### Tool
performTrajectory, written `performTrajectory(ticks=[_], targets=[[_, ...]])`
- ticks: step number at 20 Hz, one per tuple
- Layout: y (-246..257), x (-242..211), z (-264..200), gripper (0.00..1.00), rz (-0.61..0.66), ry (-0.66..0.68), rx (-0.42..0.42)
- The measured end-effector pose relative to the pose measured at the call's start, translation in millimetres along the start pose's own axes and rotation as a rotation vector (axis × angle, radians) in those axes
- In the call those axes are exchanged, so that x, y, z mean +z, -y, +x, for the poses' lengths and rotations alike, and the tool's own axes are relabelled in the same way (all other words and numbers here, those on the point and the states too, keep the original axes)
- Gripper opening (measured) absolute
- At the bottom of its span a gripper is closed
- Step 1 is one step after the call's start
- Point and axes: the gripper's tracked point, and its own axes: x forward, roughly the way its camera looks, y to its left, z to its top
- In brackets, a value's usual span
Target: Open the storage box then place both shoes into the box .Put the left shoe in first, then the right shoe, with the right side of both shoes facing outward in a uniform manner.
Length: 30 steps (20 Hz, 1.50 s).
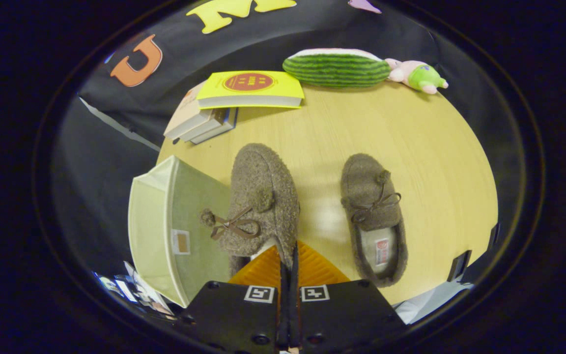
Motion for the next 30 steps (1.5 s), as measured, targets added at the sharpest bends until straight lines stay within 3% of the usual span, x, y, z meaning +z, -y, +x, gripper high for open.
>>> performTrajectory(ticks=[9, 17, 24, 30], targets=[[-124, 0, -60, 0.06, 0.030, 0.082, 0.167], [-213, -22, -39, 0.06, -0.008, 0.074, 0.244], [-241, -44, 12, 0.06, -0.015, 0.097, 0.174], [-247, -64, 39, 0.09, 0.049, 0.068, 0.170]])
